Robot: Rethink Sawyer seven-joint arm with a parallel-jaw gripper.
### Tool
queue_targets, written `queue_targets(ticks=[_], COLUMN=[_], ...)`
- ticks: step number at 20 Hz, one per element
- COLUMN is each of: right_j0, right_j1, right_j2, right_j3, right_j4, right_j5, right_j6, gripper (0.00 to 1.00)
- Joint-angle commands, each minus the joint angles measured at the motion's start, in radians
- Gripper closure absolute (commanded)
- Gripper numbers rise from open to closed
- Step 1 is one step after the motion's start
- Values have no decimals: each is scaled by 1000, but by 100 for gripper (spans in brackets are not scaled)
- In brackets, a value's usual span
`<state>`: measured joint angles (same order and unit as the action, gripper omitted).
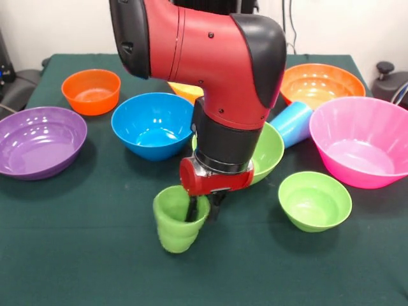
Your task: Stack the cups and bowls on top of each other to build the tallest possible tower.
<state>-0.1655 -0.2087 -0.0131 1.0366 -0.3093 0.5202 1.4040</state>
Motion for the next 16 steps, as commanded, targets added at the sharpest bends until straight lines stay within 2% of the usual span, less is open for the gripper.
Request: queue_targets(ticks=[1, 4, 8, 16], right_j0=[-84, -85, -91, -97], right_j1=[-34, -28, 21, 7], right_j2=[124, 126, 137, 141], right_j3=[52, 55, 27, 43], right_j4=[8, 2, -15, -37], right_j5=[129, 106, 73, 61], right_j6=[-97, -91, -77, -80], gripper=[100, 100, 100, 100])
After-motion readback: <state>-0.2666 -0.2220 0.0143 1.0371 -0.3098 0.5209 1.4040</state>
